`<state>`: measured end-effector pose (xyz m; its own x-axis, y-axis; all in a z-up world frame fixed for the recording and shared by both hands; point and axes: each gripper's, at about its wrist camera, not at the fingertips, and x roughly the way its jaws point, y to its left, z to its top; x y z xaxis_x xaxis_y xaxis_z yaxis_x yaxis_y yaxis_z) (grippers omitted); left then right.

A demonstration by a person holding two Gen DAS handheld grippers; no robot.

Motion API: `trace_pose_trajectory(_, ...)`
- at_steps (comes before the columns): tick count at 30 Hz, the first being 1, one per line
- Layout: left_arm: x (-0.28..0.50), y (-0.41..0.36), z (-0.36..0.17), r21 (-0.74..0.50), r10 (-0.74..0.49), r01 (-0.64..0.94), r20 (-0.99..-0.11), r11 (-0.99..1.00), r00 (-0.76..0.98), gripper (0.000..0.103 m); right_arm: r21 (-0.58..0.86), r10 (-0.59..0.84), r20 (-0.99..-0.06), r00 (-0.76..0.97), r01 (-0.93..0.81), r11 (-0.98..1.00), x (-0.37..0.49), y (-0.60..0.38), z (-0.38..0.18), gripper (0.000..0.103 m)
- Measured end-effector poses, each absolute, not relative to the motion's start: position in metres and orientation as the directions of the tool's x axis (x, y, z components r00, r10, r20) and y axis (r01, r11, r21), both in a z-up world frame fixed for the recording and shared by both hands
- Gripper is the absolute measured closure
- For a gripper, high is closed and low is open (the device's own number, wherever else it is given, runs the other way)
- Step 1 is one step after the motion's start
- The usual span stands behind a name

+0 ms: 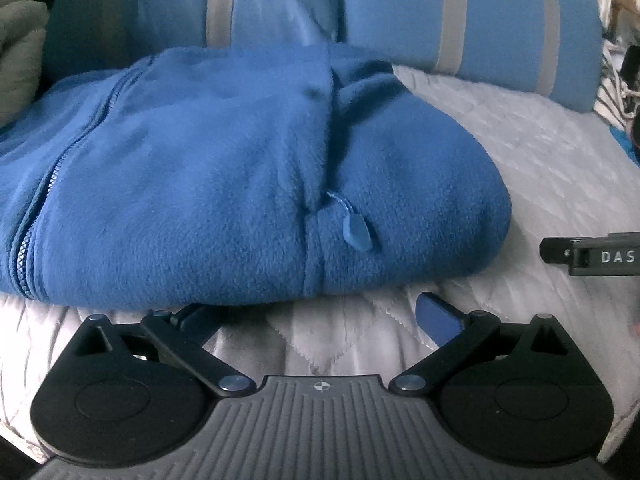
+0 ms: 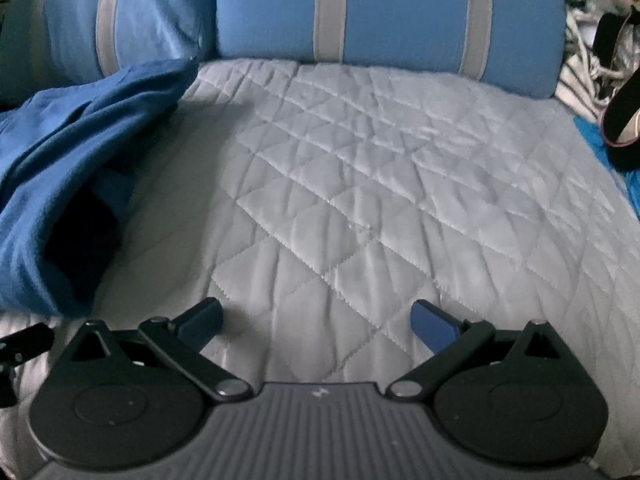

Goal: Fold clothes

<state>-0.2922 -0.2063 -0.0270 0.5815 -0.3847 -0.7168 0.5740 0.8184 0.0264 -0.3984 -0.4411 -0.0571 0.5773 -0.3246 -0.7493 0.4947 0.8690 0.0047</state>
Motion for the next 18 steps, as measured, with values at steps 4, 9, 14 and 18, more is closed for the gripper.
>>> trace_pose_trajectory(4,-0.300,-0.204,-0.032,0.035,-0.402,0.568,-0.671,0.822,0.623,0.000,0.005,-0.355,-0.698,0.622,0.500,0.866,-0.405,-0.438,-0.063,0.000)
trace_pose_trajectory(9,-0.302,-0.206,-0.035,0.029,-0.409,0.550,-0.636,0.835,0.654,0.000,0.009,-0.381,-0.655,0.653,0.511,0.859,-0.408,-0.436,-0.067,0.000)
trace_pose_trajectory(14,-0.306,-0.212,-0.036,0.037,-0.370,0.499,-0.624,0.866,0.688,0.000,-0.005,-0.400,-0.630,0.666,0.511,0.860,-0.410,-0.432,-0.070,0.000)
trace_pose_trajectory(18,-0.311,-0.216,-0.037,0.057,-0.337,0.467,-0.616,0.882,0.712,0.000,-0.017,-0.417,-0.618,0.667,0.520,0.854,-0.410,-0.429,-0.072,0.000)
